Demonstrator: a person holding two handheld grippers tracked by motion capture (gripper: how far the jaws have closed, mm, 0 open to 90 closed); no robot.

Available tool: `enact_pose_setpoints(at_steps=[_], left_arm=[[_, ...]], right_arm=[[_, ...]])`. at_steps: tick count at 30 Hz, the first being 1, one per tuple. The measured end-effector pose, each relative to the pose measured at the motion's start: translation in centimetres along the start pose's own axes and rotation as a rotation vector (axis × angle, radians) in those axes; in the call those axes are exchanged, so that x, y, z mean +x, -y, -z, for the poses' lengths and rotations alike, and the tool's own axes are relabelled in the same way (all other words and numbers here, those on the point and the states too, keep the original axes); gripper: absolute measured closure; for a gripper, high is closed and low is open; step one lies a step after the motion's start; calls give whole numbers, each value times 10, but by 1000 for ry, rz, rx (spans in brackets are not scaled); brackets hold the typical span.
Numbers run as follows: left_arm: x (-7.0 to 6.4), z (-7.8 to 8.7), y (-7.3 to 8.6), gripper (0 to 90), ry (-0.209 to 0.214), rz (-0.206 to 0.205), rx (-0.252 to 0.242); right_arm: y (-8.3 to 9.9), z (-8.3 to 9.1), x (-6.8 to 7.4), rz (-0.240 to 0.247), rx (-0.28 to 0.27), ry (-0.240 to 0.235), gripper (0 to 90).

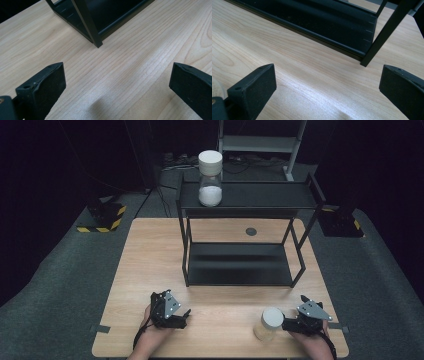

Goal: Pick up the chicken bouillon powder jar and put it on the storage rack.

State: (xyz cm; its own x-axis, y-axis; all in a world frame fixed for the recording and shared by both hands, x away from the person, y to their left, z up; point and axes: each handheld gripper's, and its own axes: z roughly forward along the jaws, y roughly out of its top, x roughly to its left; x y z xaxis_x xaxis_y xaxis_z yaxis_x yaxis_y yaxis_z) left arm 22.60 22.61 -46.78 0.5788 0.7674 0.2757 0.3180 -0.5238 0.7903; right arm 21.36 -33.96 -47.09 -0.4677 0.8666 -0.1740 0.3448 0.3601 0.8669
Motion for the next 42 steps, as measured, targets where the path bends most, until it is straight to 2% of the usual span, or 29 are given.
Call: enact_pose_setpoints(at_steps=[7,13,16,32,42], left_arm=[[2,1,2,10,11,4,-11],[7,0,2,9,18,40,-9],[8,1,4,10,19,55,-16],[6,1,3,10,19,33,-16],[6,1,3,9,19,28,-14]], right_arm=[[0,5,-1,-5,-19,5,2],[3,13,1,1,-78,0,0],[3,20,0,-13,-114,-4,0],[-8,49,-2,-56,-235,-18,0],[-13,60,-4,-89,-309,-73,0]])
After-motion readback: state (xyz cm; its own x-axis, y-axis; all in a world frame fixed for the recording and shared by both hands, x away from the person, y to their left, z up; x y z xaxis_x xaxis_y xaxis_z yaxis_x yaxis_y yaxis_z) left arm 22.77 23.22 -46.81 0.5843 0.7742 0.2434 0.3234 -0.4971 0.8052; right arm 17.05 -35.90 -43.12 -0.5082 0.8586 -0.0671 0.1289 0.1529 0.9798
